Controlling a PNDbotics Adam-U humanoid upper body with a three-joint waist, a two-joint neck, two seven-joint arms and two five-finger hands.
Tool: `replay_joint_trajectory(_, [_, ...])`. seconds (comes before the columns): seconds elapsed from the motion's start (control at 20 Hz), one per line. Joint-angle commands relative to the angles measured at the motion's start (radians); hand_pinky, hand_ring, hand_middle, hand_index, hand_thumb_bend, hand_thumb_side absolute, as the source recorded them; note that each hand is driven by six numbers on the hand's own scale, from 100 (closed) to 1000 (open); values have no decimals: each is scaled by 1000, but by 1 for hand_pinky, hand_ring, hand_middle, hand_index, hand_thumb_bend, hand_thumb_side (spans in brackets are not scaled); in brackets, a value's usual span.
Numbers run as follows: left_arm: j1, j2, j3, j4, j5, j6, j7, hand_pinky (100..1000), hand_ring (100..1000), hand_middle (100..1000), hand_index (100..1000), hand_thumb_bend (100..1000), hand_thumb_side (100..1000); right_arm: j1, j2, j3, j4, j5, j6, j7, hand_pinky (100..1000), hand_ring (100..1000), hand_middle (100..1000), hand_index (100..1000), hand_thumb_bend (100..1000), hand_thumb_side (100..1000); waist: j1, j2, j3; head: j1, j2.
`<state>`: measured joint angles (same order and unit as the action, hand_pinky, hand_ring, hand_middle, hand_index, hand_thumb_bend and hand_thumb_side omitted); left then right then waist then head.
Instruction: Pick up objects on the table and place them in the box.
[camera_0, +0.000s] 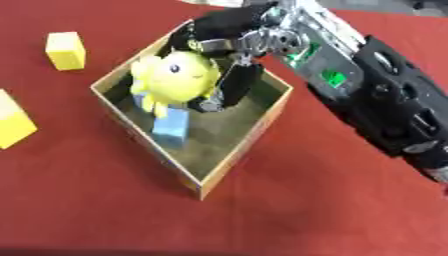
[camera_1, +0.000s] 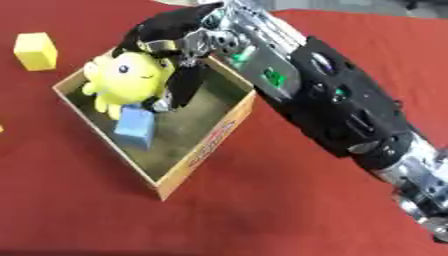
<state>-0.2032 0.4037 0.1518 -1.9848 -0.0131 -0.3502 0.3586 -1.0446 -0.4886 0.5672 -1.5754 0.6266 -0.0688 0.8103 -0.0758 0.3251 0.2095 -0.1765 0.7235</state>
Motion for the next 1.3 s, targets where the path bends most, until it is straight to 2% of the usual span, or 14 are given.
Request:
replay_joint_trajectory(0.05, [-8, 16, 0, -15, 4, 1, -2, 952, 785, 766, 844, 189, 758, -11, -12, -18, -6, -14, 7, 10, 959, 998, 882, 966, 380, 100, 5, -25, -2, 2, -8])
replay_joint_trajectory(0.35, [-8, 16, 0, -15, 4, 2, -2, 952, 785, 765, 844, 190, 758, -3, -15, -34, -39, -37, 60, -26, 950, 983, 865, 958, 379, 100, 6, -25, -4, 2, -8])
replay_joint_trajectory(0.55, [-6, 16, 3, -15, 2, 2, 1, 952, 785, 765, 844, 191, 758, 13, -48, -110, -99, -57, 99, -71, 947, 976, 855, 952, 330, 100, 6, -24, -7, 6, -3])
replay_joint_trajectory(0.75, [-2, 17, 6, -15, -1, 4, 5, 952, 785, 765, 844, 191, 759, 43, -133, -191, -145, -89, 142, -109, 937, 968, 848, 949, 305, 100, 2, -26, -15, 16, 0])
replay_joint_trajectory(1.1, [1, 18, 9, -15, -6, 8, 9, 953, 785, 765, 844, 189, 763, 154, -285, -253, -168, -133, 182, -144, 934, 968, 848, 949, 311, 100, -2, -26, -23, 28, 0])
replay_joint_trajectory(1.3, [3, 18, 11, -15, -8, 9, 11, 953, 785, 765, 844, 188, 764, 223, -344, -280, -137, -131, 206, -172, 932, 966, 845, 950, 307, 100, -3, -23, -24, 33, -2])
